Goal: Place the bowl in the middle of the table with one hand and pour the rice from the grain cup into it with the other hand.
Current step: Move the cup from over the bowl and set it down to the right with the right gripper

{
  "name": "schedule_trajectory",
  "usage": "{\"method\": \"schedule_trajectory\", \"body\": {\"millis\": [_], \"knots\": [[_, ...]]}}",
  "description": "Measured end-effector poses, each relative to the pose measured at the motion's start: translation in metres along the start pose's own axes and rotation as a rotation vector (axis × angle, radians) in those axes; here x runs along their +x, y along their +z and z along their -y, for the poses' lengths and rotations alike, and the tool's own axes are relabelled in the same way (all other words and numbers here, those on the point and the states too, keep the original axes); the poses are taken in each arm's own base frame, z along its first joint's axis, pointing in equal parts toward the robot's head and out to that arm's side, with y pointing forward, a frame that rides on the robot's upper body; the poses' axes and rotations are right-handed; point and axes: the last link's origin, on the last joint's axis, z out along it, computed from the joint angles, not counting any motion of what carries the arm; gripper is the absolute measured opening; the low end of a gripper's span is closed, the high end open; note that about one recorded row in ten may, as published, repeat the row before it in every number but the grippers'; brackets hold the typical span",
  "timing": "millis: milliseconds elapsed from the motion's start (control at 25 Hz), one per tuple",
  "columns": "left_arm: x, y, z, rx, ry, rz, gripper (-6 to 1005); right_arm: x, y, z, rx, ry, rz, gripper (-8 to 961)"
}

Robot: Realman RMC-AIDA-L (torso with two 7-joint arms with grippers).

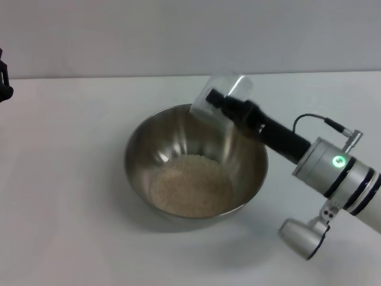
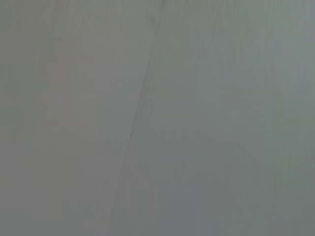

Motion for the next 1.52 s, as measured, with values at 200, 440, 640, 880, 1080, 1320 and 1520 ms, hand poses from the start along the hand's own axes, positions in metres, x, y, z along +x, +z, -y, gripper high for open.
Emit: {"method": "schedule_trajectory", "body": {"millis": [200,440,640,880,1080,1320,1520], "knots": [[0.000,-0.001,0.001,0.003,0.000,0.001,209,0.017,-0.002,0.006,0.054,0.278,-0.143,11],[0.000,-0.002,0.000,0.002,-0.002,-0.001,209,0.022,-0.008,0.005,0.079,0.487,-0.212,11],[0.000,-0.002,0.000,0.000,-0.002,-0.001,209,0.028,-0.015,0.005,0.123,0.654,-0.269,11],[0.001,-0.001,-0.001,-0.005,-0.002,-0.003,209,0.038,-0.023,0.007,0.222,0.903,-0.356,10],[0.001,0.000,-0.002,-0.009,-0.002,-0.006,209,0.049,-0.041,0.007,0.360,1.135,-0.454,10],[0.001,0.001,-0.002,-0.011,0.002,-0.004,209,0.054,-0.067,-0.003,0.488,1.457,-0.524,10],[0.000,0.002,-0.002,-0.011,0.008,-0.002,209,0.053,-0.088,-0.015,0.563,1.687,-0.575,11]]}}
